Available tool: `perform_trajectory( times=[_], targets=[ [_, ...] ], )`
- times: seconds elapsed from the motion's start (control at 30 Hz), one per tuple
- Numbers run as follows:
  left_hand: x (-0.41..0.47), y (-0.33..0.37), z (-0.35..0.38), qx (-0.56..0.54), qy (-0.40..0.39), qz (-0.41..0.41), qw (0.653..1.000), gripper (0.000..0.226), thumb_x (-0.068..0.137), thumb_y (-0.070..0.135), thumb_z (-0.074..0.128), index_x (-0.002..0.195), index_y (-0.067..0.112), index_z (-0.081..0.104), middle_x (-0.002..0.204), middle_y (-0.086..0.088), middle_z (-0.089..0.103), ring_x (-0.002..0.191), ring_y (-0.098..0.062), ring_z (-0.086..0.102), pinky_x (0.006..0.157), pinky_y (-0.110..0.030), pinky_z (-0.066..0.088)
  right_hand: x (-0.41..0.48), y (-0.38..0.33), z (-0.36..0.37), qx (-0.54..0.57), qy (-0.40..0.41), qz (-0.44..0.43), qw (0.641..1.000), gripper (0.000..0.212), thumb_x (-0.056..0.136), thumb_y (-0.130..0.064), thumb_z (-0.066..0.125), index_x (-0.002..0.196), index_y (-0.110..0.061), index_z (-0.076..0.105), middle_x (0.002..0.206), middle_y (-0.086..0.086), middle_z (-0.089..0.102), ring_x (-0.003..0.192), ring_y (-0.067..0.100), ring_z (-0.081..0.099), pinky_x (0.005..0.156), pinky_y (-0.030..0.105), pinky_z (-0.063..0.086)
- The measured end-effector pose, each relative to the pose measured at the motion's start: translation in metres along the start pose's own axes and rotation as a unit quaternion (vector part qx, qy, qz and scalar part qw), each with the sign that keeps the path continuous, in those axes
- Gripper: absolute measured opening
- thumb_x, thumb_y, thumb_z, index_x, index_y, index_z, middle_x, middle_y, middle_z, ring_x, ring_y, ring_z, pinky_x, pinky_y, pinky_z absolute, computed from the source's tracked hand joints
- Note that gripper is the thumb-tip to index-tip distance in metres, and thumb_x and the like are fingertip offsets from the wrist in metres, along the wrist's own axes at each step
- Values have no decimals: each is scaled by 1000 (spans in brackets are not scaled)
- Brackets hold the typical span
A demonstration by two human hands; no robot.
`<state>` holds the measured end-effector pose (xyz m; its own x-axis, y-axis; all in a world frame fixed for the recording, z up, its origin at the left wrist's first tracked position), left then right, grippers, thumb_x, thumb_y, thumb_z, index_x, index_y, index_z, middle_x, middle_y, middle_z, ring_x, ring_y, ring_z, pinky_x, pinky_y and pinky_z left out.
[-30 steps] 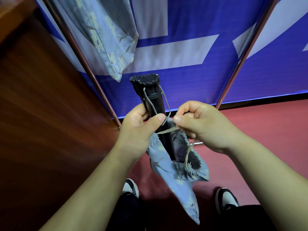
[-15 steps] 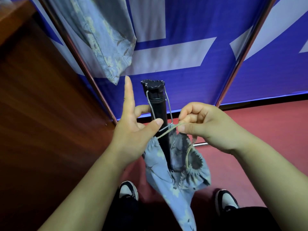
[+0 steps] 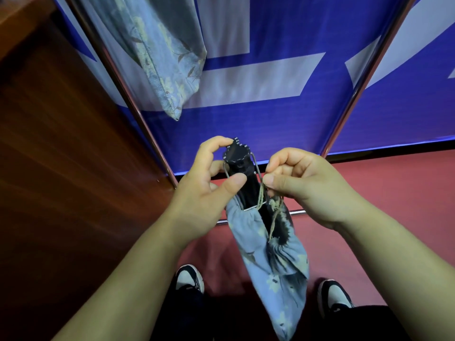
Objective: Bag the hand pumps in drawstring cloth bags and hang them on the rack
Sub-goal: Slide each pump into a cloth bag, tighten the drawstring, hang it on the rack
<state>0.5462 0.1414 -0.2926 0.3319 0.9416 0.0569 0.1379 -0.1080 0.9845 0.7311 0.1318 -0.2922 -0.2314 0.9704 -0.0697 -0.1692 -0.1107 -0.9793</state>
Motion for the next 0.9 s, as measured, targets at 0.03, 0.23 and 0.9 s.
perform_trajectory(
  times=[0.03, 0.23, 0.9],
  targets=[
    [0, 0, -1, 4, 2, 3, 1000, 47, 97, 17, 66, 127, 46, 44, 92, 11, 72, 56, -20, 61, 51, -26, 52, 0, -2, -1, -2, 0, -3, 1000, 17, 86, 9, 64, 87, -7, 60, 64, 5, 64, 58, 15, 59, 64, 23, 50],
    [-1, -6, 4, 50, -45, -10, 998, 45, 92, 48, 53, 136, 44, 46, 114, 24, 68, 93, -2, 66, 84, -22, 55, -2, -14, -7, -9, -15, -8, 1000, 14, 84, 3, 67, 84, -10, 63, 66, 6, 64, 62, 16, 60, 67, 23, 52],
    [1, -20, 17, 105, -76, -35, 991, 44, 96, 38, 54, 139, 46, 54, 140, 13, 63, 130, -7, 58, 114, -43, 43, -4, -24, -18, -75, 103, -14, 992, 23, 86, 10, 67, 79, -12, 65, 68, 4, 66, 61, 15, 58, 63, 21, 49]
  ],
)
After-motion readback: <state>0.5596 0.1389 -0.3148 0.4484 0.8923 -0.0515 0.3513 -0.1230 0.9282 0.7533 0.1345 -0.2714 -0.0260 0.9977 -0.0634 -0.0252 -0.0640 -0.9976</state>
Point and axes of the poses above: each hand's wrist, its own x-axis towards the middle knuckle, its own z-axis out of the palm, y = z × x, the point moved 5 cm from there along x, towards the middle knuckle
